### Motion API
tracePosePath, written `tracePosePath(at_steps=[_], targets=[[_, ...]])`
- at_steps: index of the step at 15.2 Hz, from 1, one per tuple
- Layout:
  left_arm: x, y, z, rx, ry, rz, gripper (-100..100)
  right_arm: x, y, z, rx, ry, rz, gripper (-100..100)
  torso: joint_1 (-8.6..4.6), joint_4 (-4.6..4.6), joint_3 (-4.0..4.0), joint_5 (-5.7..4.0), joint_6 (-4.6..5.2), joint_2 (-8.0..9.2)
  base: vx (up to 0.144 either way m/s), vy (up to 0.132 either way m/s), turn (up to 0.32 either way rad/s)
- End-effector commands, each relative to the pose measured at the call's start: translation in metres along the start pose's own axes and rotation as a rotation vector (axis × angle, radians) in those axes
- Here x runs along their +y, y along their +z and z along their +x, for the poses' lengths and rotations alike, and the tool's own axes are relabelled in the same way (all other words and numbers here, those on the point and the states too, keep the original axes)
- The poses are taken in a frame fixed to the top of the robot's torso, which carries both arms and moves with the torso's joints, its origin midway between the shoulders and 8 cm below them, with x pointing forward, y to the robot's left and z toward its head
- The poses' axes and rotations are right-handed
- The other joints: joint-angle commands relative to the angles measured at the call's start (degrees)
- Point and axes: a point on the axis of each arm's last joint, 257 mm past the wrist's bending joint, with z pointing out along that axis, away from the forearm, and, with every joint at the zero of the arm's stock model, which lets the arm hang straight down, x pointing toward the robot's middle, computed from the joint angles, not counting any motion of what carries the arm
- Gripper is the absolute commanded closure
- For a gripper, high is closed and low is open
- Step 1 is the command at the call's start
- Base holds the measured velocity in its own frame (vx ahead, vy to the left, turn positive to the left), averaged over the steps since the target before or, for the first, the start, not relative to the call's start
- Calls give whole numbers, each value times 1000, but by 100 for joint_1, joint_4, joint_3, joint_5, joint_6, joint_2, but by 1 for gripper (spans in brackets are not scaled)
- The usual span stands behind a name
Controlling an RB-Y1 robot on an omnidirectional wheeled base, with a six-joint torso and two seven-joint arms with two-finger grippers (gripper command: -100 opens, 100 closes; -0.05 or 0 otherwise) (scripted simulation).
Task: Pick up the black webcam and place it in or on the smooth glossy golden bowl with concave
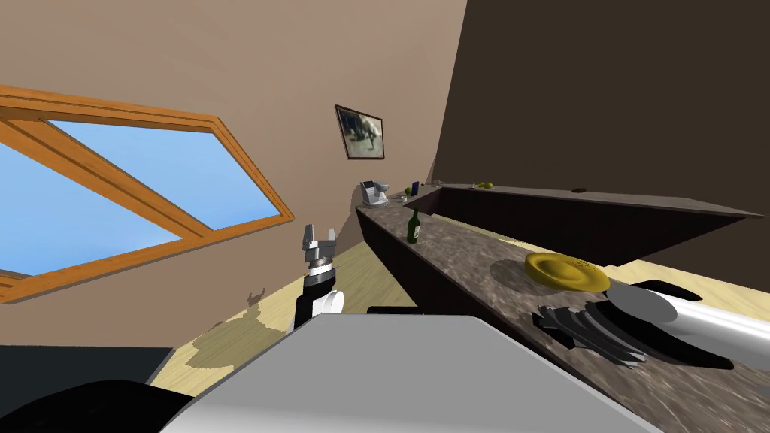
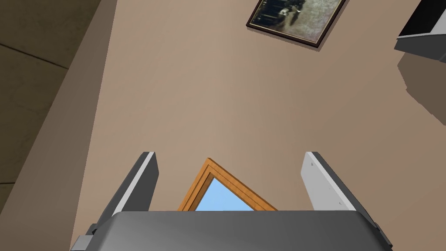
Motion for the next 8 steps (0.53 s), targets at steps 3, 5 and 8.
tracePosePath(at_steps=[3, 5, 8], targets=[[0, 0, 0, 0, 0, 0, 0, 5, -13, 6, -5, 37, -12, 100, -3, -2, -2, -2, 0, -2, -23, -33, 103], [0, 0, 0, 0, 0, 0, 0, 13, -21, 14, -2, 74, -21, 100, -19, 3, 10, 2, -12, 21, -146, -77, 338], [0, 0, 0, 0, 0, 0, 0, 22, -34, 24, 2, 122, -31, 100, -49, 9, 29, 0, -5, 54, -159, -123, 293]])
